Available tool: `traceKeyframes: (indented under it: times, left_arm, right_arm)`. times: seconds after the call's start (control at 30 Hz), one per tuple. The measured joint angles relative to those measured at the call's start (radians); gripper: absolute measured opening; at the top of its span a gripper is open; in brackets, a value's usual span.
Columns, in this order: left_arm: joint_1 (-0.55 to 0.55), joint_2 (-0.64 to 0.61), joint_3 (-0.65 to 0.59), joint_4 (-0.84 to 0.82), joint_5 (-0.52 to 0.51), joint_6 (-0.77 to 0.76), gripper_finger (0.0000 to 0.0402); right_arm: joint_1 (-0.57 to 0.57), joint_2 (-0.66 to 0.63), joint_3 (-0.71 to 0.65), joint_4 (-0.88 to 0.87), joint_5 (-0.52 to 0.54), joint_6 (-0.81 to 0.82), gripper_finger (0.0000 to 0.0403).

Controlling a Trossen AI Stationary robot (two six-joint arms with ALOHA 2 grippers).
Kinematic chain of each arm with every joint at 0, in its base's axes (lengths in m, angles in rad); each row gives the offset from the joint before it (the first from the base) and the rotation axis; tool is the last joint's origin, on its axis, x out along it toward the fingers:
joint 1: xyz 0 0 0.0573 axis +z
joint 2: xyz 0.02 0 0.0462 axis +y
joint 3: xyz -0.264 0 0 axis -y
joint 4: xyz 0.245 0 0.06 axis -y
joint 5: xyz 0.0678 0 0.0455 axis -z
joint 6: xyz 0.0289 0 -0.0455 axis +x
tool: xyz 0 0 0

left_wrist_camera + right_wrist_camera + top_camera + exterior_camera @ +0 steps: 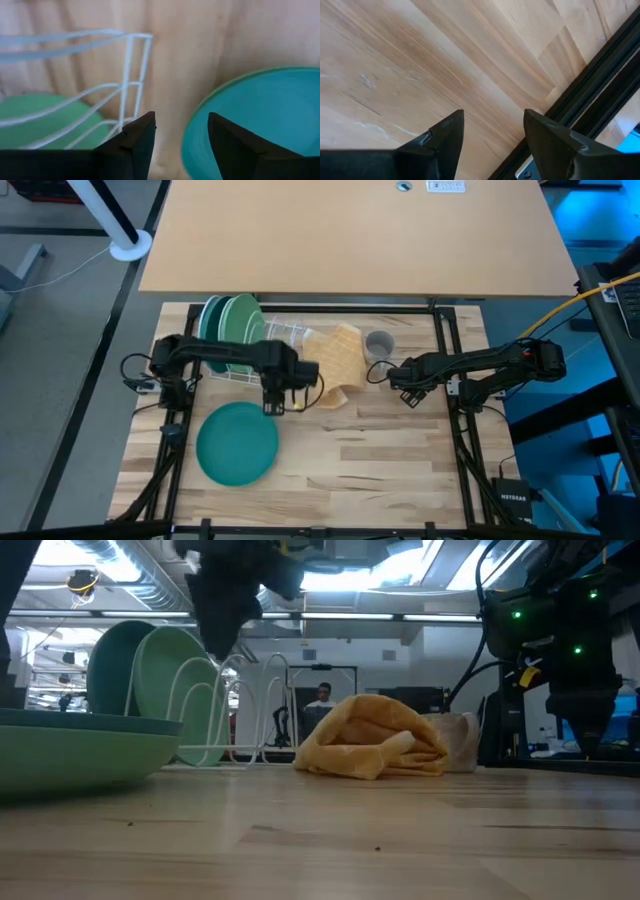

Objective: Sort dishes
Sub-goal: Put the left dark green plate into the dish rack

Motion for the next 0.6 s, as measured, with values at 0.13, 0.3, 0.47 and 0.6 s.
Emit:
traceKeyframes:
  times: [0.13, 0.3, 0.47, 0.6]
  left_arm:
    - [-0.064, -0.004, -0.075, 0.033, 0.001, 0.035, 0.0163]
    - [-0.11, -0.004, -0.184, 0.077, 0.001, 0.042, 0.015]
    - [-0.132, -0.002, -0.275, 0.174, 0.003, 0.064, 0.0136]
    - [-0.13, -0.003, -0.336, 0.255, 0.002, 0.067, 0.0129]
  right_arm:
    - [0.0, 0.0, 0.0, 0.006, 0.004, -0.001, 0.0211]
    - [0.0, 0.0, 0.0, 0.027, 0.01, -0.015, 0.0211]
    - [0.0, 0.0, 0.0, 0.053, 0.02, -0.037, 0.0211]
    - [0.0, 0.0, 0.0, 0.061, 0.02, -0.056, 0.0211]
